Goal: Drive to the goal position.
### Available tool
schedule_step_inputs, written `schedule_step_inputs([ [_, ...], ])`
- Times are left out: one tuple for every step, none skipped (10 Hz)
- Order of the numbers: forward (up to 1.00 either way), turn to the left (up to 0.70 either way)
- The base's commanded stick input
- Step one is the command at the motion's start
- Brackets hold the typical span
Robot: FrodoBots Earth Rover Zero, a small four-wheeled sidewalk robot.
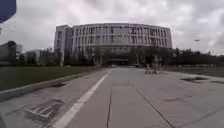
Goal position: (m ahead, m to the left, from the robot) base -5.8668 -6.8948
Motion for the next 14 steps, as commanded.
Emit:
schedule_step_inputs([
  [0.7,0.02],
  [0.7,0.01],
  [0.7,0.0],
  [0.7,-0.02],
  [0.7,-0.18],
  [0.7,-0.31],
  [0.7,-0.07],
  [0.7,0.0],
  [0.7,0.0],
  [0.7,0.0],
  [0.7,0.0],
  [0.7,0.0],
  [0.7,0.0],
  [0.7,0.0],
])
